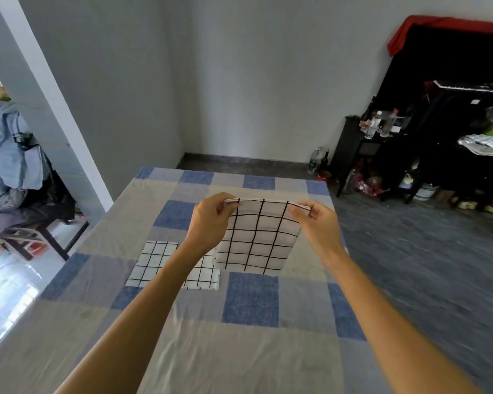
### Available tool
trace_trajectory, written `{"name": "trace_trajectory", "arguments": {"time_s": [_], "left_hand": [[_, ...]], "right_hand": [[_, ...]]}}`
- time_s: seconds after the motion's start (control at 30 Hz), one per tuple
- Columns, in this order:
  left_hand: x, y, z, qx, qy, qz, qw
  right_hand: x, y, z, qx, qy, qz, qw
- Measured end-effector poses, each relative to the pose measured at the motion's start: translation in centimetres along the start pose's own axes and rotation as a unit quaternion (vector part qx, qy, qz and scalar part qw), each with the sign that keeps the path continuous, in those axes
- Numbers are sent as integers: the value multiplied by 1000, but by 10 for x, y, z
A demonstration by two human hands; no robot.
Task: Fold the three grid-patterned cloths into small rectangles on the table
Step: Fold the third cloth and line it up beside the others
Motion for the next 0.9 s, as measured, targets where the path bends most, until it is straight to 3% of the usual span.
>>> {"name": "trace_trajectory", "arguments": {"time_s": [0.43, 0.9], "left_hand": [[1, -21, -7, -14, -6, -29, 999], [3, -33, -9, -12, 10, -57, 998]], "right_hand": [[0, -8, 11, -70, 0, -38, 997], [-1, -20, 14, -37, -17, -12, 999]]}}
Point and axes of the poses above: each hand's wrist, its own y-axis away from the middle knuckle, its own x-axis out of the back of the hand, z = x × y, the point moved 1 cm from there along -y, towards the middle knuckle, and after that the axes turned 12 degrees about x, right-handed, at the moved point
